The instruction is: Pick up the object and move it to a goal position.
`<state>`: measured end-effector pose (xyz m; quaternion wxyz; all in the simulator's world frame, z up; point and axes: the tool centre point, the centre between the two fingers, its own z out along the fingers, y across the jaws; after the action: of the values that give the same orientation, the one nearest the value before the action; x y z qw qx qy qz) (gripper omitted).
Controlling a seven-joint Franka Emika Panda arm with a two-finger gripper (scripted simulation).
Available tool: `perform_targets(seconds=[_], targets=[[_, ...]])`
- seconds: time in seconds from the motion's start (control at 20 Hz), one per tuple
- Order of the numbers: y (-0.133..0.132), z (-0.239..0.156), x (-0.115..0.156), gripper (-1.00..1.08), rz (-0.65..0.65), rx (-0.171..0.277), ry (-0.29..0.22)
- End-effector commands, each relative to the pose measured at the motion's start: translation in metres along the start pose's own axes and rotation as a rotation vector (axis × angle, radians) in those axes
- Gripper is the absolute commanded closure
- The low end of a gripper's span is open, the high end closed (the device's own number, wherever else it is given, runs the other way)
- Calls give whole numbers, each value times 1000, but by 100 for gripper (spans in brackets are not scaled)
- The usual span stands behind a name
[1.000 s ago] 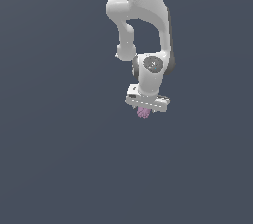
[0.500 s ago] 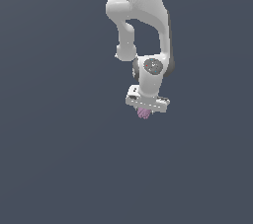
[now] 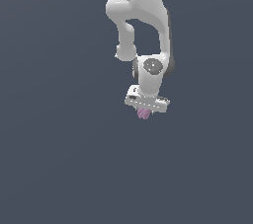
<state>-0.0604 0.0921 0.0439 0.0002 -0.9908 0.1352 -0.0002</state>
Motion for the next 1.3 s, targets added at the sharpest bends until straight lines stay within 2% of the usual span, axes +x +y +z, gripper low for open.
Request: perform_targets(seconds=[0.0,0.35,0.9,1.25], targets=[[2,-5,5,108,1,0,1],[12,-30,34,108,1,0,0],[35,-88,102,108,1,0,0],[42,-109,128,108,1,0,0]])
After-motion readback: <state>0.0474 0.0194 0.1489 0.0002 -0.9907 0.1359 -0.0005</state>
